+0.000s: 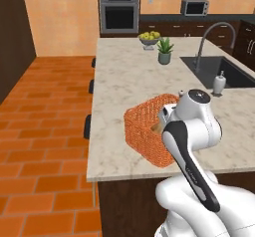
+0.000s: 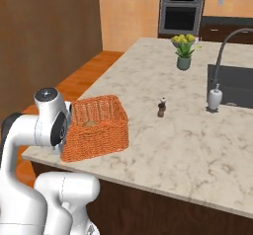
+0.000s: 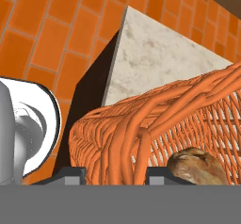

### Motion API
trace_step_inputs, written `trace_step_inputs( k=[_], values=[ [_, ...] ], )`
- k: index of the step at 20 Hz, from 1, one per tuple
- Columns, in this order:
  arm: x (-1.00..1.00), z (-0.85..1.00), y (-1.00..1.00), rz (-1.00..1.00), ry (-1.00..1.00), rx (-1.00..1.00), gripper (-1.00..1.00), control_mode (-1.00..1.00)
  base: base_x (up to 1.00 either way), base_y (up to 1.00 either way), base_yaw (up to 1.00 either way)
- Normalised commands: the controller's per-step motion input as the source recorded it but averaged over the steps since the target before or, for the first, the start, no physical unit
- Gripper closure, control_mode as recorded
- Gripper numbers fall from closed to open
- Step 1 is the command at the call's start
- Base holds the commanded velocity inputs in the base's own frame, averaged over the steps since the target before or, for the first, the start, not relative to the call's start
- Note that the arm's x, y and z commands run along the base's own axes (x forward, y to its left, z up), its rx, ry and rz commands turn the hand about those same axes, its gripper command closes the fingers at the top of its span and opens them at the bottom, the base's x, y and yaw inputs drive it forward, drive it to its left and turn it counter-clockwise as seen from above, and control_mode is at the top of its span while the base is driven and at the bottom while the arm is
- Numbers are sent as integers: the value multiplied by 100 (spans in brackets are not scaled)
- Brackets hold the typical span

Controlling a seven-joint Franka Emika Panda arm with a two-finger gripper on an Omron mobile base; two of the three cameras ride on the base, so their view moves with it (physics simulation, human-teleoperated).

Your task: Open the cabinet, pick up the bread from the cabinet and place it in the basket. Then move the basket to the dining counter.

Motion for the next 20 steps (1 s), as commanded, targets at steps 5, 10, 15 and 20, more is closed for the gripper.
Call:
trace_step_inputs(
  k=[5,10,15,20],
  values=[
    [11,-2,0,-1,-7,0,100,-100,31,0,-3],
    [99,-16,5,-12,-16,0,100,-100,0,0,0],
    [100,-16,0,-4,-5,0,100,-100,0,0,0],
    [100,-21,21,-1,2,0,100,-100,0,0,0]
  ],
)
